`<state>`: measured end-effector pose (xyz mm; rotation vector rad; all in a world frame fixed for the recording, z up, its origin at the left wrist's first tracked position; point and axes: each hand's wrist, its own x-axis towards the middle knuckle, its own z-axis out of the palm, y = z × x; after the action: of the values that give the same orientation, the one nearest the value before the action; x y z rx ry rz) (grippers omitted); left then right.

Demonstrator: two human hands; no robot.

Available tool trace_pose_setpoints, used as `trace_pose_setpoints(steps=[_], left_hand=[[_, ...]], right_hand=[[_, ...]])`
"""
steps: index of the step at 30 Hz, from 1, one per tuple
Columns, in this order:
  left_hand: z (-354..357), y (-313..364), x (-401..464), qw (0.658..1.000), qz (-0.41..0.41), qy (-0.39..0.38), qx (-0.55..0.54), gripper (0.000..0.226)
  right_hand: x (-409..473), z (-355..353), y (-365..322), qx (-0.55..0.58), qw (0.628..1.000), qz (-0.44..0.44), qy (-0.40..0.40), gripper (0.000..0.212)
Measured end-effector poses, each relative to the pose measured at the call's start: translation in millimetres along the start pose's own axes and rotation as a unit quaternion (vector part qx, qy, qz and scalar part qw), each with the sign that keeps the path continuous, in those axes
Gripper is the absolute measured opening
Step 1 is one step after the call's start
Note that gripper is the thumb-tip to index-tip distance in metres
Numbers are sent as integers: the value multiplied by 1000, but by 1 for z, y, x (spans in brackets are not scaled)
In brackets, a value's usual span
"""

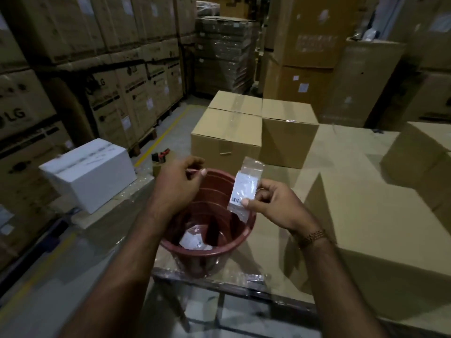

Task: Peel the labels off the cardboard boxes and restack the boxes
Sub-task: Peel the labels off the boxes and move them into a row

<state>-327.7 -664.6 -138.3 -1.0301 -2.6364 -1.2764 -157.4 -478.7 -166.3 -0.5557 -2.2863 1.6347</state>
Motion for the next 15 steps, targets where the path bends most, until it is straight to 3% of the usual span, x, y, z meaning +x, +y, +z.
trace_pose_setpoints(steps=[6,15], left_hand=[[-12,-62,2,999,-17,3,50,33],[-2,-81,-2,998,29,3,47,34]], right_hand=[[26,62,-6,-148,987,54,18,46],[49,99,4,-373,922,102,-3,49]])
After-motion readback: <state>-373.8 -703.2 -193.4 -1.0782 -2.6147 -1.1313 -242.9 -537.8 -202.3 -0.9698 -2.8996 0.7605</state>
